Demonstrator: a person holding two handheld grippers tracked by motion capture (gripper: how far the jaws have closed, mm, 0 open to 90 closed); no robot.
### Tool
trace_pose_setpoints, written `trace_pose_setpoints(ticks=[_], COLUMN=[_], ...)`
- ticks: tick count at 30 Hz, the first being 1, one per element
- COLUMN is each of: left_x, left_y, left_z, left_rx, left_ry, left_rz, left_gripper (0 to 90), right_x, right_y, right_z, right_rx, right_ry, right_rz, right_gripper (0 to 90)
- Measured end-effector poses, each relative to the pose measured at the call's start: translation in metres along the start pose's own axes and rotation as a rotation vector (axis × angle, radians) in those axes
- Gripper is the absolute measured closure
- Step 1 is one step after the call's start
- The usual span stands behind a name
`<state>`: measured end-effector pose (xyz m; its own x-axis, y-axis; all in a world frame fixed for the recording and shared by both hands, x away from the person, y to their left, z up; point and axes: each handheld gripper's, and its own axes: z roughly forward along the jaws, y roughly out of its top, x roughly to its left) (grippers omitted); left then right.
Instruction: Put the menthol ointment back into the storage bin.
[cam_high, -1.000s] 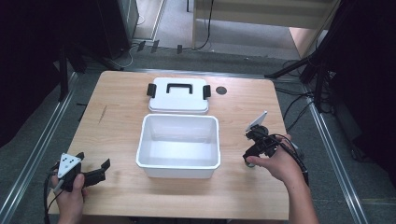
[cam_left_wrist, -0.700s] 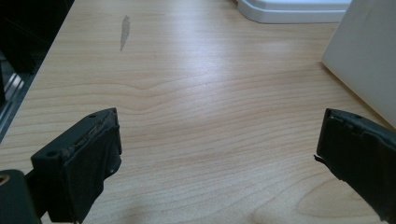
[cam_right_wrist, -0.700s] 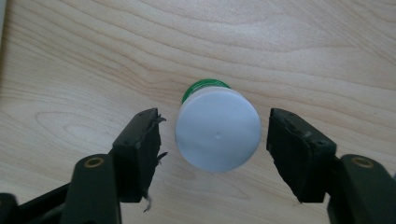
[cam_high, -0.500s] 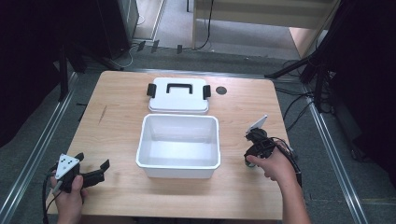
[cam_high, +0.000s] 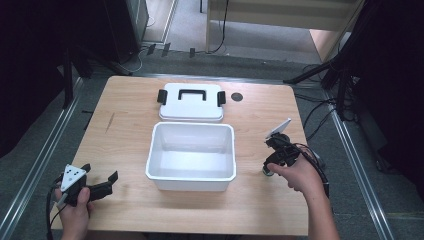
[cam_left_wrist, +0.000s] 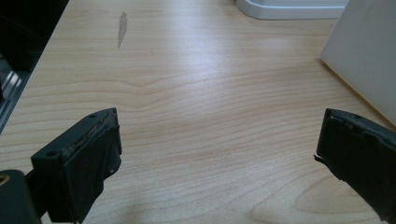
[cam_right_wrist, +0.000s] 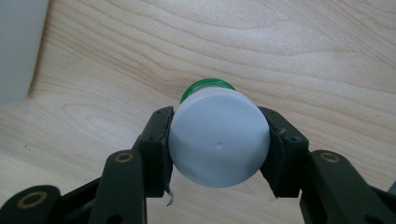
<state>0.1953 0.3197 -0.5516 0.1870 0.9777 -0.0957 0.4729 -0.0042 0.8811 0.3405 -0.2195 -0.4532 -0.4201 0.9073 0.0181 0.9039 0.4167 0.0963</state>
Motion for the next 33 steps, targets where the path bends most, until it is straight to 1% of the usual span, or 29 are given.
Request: trace_pose_setpoints(ticks=[2,5,8,9,10,13,18,20,22,26,27,30,33], left_x=[0.0,-0.001,-0.001,-0.001,-0.001,-0.001,-0.001,-0.001,-0.001,0.0,0.0,-0.001,0.0], left_y=[0.0,0.0,0.0,0.0,0.0,0.0,0.0,0.0,0.0,0.0,0.0,0.0,0.0], left_z=[0.0,0.0,0.0,0.0,0.0,0.0,0.0,0.0,0.0,0.0,0.0,0.0,0.0], left_rx=[0.0,-0.001,-0.001,-0.003,-0.003,-0.001,-0.002,0.002,0.001,0.001,0.002,0.002,0.003], left_ry=[0.0,0.001,0.0,0.0,0.0,0.0,0.001,-0.001,-0.001,-0.001,-0.001,-0.002,-0.002], left_rz=[0.001,0.001,0.002,0.002,0.002,0.002,0.001,0.003,0.003,0.002,0.002,0.002,0.001], left_gripper=[0.6,0.6,0.6,0.6,0.6,0.6,0.6,0.6,0.6,0.6,0.6,0.6,0.6], right_x=[0.001,0.004,0.007,0.009,0.009,0.012,0.016,0.019,0.02,0.026,0.028,0.03,0.034], right_y=[0.0,0.001,0.002,0.004,0.004,0.007,0.01,0.013,0.014,0.018,0.02,0.023,0.026], right_z=[-0.002,-0.011,-0.02,-0.025,-0.025,-0.035,-0.044,-0.052,-0.054,-0.062,-0.065,-0.068,-0.071], right_rx=[-0.001,-0.01,-0.02,-0.024,-0.024,-0.031,-0.03,-0.039,-0.04,-0.034,-0.039,-0.035,-0.034], right_ry=[-0.001,-0.009,-0.004,-0.005,-0.005,0.002,0.003,0.004,0.004,-0.003,0.004,0.008,0.01], right_rz=[-0.006,-0.008,-0.018,-0.027,-0.027,-0.03,-0.035,-0.039,-0.037,-0.07,-0.074,-0.071,-0.082], right_gripper=[51.4,51.4,51.4,51.4,51.4,51.4,51.4,51.4,51.5,51.4,51.4,51.5,51.5])
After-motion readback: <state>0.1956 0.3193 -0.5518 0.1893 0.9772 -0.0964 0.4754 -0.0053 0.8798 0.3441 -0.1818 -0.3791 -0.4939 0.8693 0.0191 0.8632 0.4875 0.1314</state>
